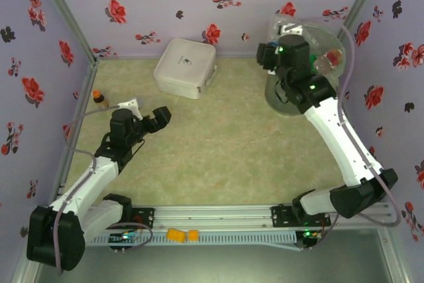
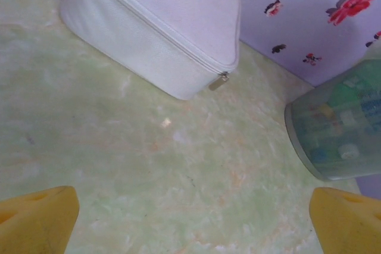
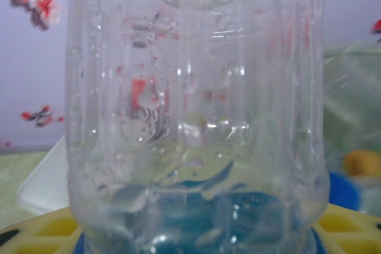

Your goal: Put the plastic bottles in the bin

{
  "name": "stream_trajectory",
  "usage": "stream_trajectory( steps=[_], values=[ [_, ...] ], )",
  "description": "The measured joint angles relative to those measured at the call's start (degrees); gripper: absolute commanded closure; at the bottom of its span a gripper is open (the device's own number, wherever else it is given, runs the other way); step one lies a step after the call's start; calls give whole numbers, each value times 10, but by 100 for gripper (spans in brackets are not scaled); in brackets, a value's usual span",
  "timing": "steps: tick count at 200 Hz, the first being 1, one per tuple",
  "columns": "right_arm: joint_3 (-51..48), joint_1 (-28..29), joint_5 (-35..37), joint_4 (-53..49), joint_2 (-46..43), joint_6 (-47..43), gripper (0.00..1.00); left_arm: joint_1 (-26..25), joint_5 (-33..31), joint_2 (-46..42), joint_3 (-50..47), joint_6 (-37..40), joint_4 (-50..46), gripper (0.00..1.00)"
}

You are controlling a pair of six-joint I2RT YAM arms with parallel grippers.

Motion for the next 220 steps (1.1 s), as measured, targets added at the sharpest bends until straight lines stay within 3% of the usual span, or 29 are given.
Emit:
stream_trajectory(
  steps=[44, 100, 111, 122, 138, 159, 220],
  values=[
    [82, -105, -16, -41, 67, -6, 51, -48, 0, 54, 42, 16, 6, 0],
    [152, -176, -61, -108, 184, -4, 48, -70, 0, 87, 55, 25, 4, 0],
    [160, -182, -70, -116, 200, -3, 43, -71, 0, 87, 55, 28, 2, 0],
    [164, -186, -75, -124, 210, 0, 32, -71, 0, 87, 55, 30, 1, 0],
    [165, -187, -81, -137, 213, 5, 27, -71, 0, 87, 55, 32, -2, 0],
    [166, -187, -83, -140, 210, 12, 11, -71, 0, 87, 55, 34, -7, 0],
    [166, -187, -82, -140, 162, 16, 5, -71, -3, 90, 55, 40, -8, 0]
  ],
)
